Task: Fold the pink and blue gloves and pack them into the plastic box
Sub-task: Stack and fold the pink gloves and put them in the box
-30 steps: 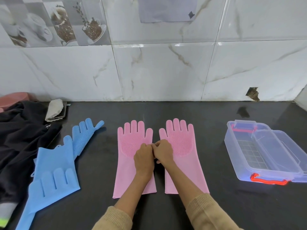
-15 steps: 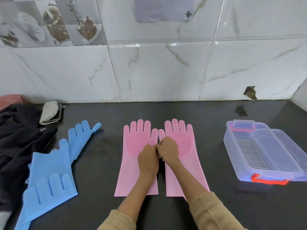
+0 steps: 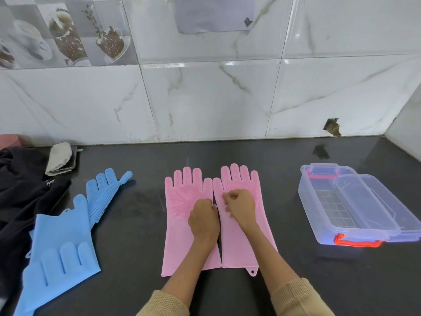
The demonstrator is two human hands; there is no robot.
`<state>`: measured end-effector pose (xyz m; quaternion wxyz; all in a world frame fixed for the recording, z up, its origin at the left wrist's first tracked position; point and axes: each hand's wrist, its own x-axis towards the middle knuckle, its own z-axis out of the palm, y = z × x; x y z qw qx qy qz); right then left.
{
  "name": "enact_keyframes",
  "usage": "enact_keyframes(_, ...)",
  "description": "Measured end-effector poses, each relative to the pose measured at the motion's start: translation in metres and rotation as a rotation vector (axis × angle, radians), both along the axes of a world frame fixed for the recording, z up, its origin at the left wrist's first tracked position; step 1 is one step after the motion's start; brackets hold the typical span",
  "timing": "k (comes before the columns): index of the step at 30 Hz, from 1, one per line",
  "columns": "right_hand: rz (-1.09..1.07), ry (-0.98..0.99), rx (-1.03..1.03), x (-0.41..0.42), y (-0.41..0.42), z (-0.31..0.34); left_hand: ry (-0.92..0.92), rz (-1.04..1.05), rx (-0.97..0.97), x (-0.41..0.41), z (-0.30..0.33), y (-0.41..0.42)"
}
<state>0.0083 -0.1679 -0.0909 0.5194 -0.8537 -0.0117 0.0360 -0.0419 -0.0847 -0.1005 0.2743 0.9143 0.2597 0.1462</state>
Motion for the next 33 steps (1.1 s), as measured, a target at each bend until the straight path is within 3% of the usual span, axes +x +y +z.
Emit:
enact_keyframes(5,-0.372,-0.069,-0.072,0.012,-0.057,-0.001,0.035,0.005,-0.144,0.009,0.011,-0.010)
enact_keyframes(11,-0.245,0.041,-0.226,0.018,-0.071,-0.002,0.127,0.077,-0.355,0.024,0.009,-0.018)
enact_keyframes(15,-0.200,0.057,-0.237,0.024,-0.070,-0.005,0.057,0.089,-0.319,0.024,0.004,-0.022)
enact_keyframes(19,-0.169,0.006,0.042,0.025,-0.070,-0.006,-0.132,0.055,-0.291,0.024,0.006,-0.028)
enact_keyframes(25,-0.158,0.013,0.408,0.024,-0.051,0.010,-0.333,-0.049,-0.533,0.035,0.038,-0.010)
enact_keyframes(30,-0.056,-0.013,0.555,0.032,-0.021,0.041,-0.438,-0.052,-0.602,0.035,0.076,0.036)
enact_keyframes(33,0.006,-0.025,0.512,0.030,0.004,0.045,-0.459,-0.005,-0.571,0.023,0.078,0.070)
